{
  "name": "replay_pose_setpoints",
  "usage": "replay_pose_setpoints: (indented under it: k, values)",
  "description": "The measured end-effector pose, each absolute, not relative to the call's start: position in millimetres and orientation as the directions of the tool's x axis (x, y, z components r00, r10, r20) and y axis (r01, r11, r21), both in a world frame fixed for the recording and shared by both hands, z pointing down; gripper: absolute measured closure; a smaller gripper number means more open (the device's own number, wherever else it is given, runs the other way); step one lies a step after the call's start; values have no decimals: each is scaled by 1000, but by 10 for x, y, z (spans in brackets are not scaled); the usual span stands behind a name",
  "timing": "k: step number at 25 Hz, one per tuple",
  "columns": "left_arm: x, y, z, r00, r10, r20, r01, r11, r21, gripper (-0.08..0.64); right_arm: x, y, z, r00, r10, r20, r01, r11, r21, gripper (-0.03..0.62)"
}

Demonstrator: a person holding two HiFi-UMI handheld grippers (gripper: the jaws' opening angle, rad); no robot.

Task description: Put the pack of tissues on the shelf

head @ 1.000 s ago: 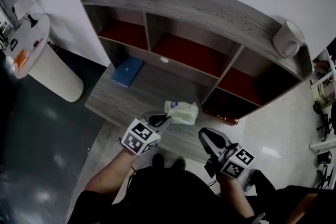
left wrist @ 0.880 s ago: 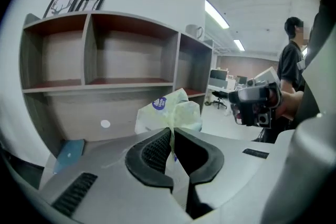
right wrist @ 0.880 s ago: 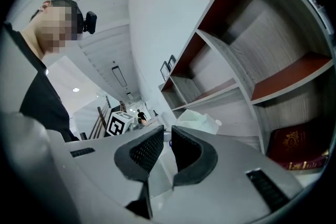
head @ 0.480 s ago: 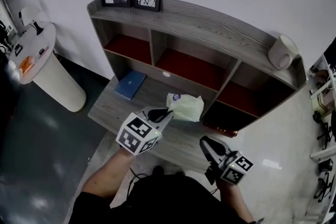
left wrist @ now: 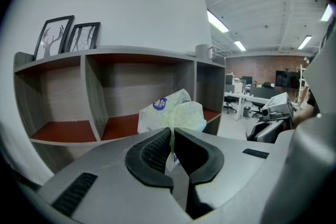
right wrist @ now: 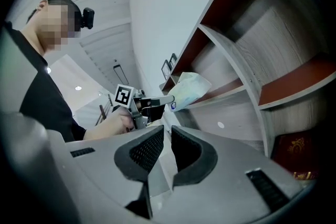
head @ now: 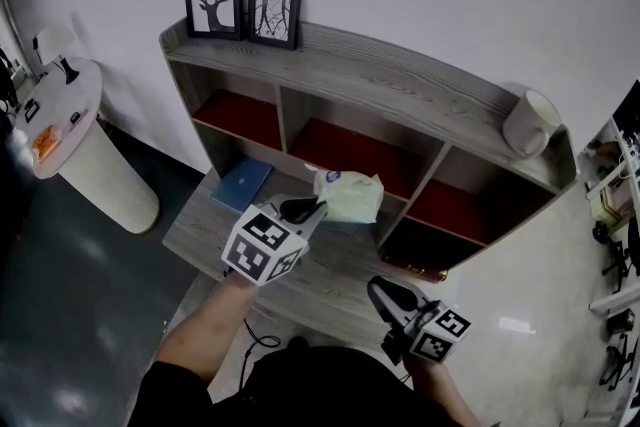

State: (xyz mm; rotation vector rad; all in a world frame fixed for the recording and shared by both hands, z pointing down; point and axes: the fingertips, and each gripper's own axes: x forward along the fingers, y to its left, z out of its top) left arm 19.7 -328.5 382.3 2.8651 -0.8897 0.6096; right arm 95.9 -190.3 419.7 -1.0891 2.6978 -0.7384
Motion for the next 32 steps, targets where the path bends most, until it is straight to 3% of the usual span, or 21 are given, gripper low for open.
replay_pose_setpoints:
  k: [10,27,32]
  values:
    - [315,-3974,3904,737,-551,391,-591,-806,-21,538,1001,-2174,4195,-723,-688,66,-630,616,-474,571]
    - [454,-4697,4029,661,-615,430,-632,-766,-123,532,1297,-2498,4187,-666,-744,56,-671,565,-480,571]
    - [399,-4720,4009,643,-644,416,-652,-744,-144,369,1312,-2500,4202,-664,-747,32,-670,574,-470,571]
